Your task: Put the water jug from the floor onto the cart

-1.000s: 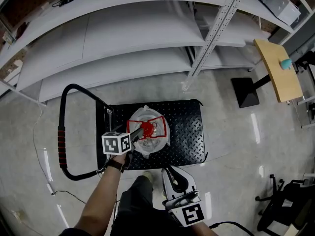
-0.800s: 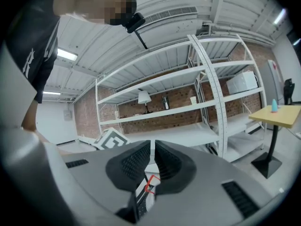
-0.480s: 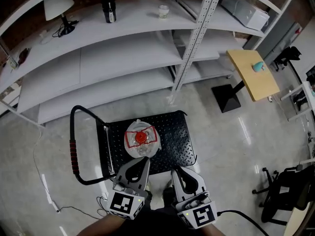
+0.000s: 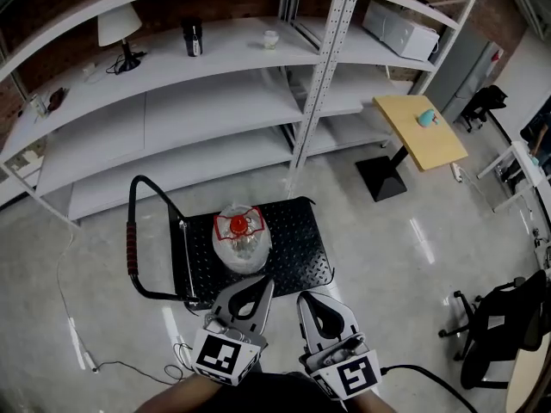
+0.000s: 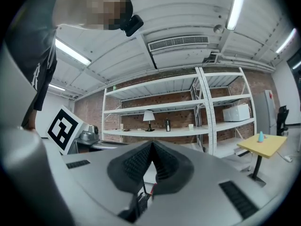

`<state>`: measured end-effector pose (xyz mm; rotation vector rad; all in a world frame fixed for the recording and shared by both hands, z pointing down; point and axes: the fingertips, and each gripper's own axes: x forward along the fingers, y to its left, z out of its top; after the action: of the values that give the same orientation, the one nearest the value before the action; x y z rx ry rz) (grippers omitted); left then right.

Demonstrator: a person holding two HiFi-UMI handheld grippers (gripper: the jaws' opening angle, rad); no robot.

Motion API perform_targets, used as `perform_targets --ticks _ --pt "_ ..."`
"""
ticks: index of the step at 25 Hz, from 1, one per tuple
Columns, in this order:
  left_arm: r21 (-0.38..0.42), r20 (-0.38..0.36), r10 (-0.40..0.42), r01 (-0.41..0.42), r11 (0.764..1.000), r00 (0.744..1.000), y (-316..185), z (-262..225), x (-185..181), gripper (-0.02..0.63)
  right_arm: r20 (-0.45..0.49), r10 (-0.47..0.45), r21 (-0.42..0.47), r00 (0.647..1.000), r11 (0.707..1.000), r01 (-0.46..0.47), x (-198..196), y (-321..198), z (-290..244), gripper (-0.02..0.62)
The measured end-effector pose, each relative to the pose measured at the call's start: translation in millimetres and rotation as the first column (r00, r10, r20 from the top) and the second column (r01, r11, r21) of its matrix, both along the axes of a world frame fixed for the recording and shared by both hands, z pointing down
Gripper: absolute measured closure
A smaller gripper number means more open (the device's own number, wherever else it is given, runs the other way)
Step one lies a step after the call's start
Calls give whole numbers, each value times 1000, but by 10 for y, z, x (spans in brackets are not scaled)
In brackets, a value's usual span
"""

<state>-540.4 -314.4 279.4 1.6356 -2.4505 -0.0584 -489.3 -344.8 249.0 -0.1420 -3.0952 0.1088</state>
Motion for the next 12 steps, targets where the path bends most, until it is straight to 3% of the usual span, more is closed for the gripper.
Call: perform_targets --ticks 12 --pt "-31 -38 -65 64 997 997 571 132 2449 601 -2 -36 22 999 999 36 2427 415 90 594"
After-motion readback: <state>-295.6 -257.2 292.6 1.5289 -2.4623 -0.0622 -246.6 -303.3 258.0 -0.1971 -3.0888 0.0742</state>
